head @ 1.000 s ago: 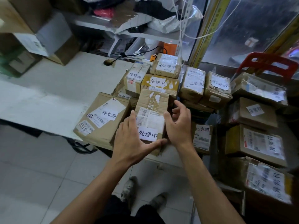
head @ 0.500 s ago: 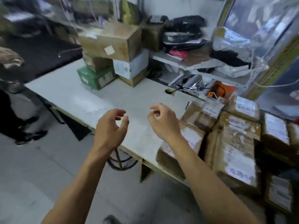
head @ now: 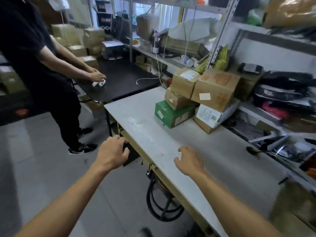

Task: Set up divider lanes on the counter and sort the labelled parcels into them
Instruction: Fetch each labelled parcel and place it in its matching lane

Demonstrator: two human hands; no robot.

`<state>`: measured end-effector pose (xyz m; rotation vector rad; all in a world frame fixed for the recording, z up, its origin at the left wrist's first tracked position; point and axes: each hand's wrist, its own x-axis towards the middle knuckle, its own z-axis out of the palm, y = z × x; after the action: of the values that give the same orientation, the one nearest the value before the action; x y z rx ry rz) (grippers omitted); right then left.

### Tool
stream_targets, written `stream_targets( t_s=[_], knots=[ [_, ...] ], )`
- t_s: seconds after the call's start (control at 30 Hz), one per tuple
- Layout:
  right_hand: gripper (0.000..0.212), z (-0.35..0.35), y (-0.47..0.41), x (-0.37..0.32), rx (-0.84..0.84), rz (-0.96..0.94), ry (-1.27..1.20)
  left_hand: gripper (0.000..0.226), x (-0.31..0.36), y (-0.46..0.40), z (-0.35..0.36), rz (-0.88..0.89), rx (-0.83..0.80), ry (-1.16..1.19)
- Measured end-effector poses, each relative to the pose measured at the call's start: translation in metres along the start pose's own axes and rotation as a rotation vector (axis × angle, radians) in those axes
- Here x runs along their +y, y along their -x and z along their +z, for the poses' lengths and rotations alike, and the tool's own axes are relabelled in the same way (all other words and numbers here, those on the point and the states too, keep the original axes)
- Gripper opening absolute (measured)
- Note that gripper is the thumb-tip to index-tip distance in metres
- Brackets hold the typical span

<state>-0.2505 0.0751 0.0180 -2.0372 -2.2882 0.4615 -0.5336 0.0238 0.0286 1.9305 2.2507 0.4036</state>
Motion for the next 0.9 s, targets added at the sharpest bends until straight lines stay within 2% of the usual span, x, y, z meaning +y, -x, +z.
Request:
stream_targets(
  t_s=[0.17, 0.33, 0.43, 0.57, 0.67, 0.77, 0.83, 0.9],
  knots=[
    [0.049, 0.004, -0.098, -0.023, 0.010, 0.076, -0.012, 0.034, -0.036, -0.102, 0.009, 0.029, -0.024, -0.028],
    [0.027, -0.017, -0.191, -0.043, 0.144, 0.169, -0.112, 0.040, -0.035, -0.216, 0.010, 0.117, -0.112, 0.000],
    [0.023, -0.030, -0.223, -0.052, 0.218, 0.213, -0.204, 0.039, -0.017, -0.270, 0.005, 0.223, -0.118, 0.046],
    [0.056, -0.045, -0.260, -0.058, 0.269, 0.288, -0.448, 0.036, 0.015, -0.345, 0.003, 0.324, -0.126, 0.135],
    [0.073, -0.062, -0.289, -0.059, 0.331, 0.394, -0.568, 0.043, 0.045, -0.404, 0.003, 0.396, -0.178, 0.259],
    [0.089, -0.078, -0.328, -0.061, 0.387, 0.489, -0.594, 0.055, 0.075, -0.462, 0.004, 0.427, -0.312, 0.445],
    [0.098, -0.084, -0.334, -0.063, 0.414, 0.511, -0.635, 0.062, 0.091, -0.470, 0.005, 0.392, -0.368, 0.639],
    [0.105, -0.083, -0.355, -0.069, 0.517, 0.585, -0.746, 0.073, 0.103, -0.490, 0.008, 0.375, -0.505, 0.825]
  ],
)
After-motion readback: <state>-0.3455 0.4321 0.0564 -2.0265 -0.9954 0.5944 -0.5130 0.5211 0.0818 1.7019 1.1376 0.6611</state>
